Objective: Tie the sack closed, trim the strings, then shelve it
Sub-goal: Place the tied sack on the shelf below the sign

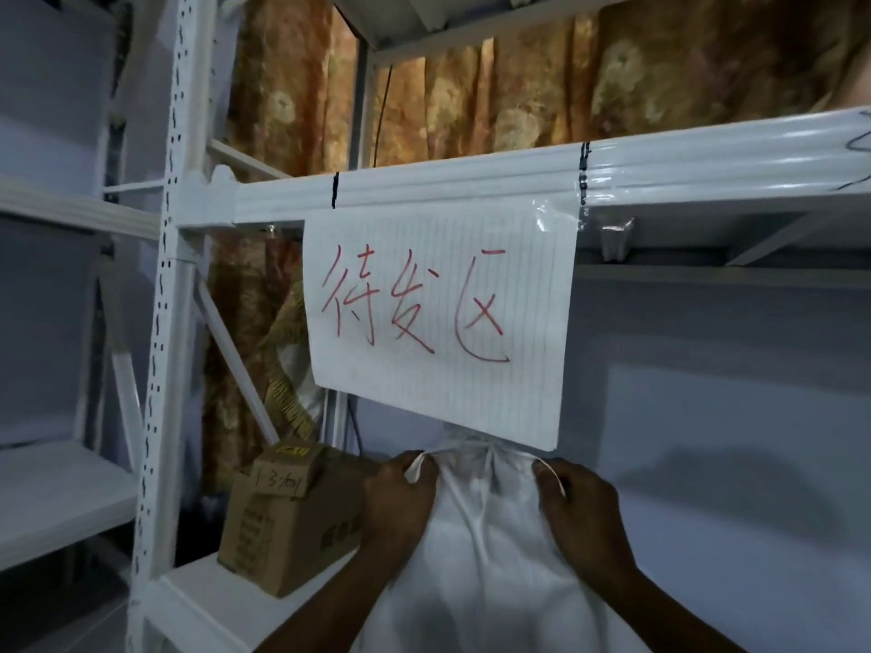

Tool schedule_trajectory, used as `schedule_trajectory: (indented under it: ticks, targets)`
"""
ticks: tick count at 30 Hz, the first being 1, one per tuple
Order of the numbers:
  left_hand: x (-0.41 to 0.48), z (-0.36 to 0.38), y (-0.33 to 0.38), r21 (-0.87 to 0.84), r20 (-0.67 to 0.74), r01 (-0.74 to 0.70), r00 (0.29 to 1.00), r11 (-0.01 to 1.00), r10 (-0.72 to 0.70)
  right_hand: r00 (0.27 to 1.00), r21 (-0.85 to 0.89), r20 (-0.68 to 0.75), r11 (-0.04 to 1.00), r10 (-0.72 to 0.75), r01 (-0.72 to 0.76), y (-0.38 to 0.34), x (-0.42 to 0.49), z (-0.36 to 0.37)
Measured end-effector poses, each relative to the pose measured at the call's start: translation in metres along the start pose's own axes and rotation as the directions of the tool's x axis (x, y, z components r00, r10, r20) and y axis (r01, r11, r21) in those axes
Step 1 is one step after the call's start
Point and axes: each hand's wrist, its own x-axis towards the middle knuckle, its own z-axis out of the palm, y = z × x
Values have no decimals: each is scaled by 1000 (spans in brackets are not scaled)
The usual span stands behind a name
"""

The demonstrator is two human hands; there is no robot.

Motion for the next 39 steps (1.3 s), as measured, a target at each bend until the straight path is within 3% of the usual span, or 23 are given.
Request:
schedule_trajectory:
  ticks: [6,11,18,25,33,39]
  targets:
    - [11,16,-17,-33,-64,136,988,990,-137,1000,-34,8,999,0,0,2,5,13]
    - [11,13,-23,-102,89,213,975,972,-205,997,-49,65,998,32,-29,-1,0,7]
    - [-11,-8,-19,-115,144,146,981,983,-128,956,-257,227,959,184,-123,-8,-3,8]
    - [-17,-25,-17,-116,211,220,958,968,-193,933,-264,314,960,175,-92,-16,-15,-3]
    - [-32,-41,-10,-9,223,145,965,989,-140,927,-251,346,966,143,-55,-27,-31,-18]
    - [-32,-52,-9,-60,177,123,978,991,-110,962,-213,259,977,85,-29,-46,-38,-41]
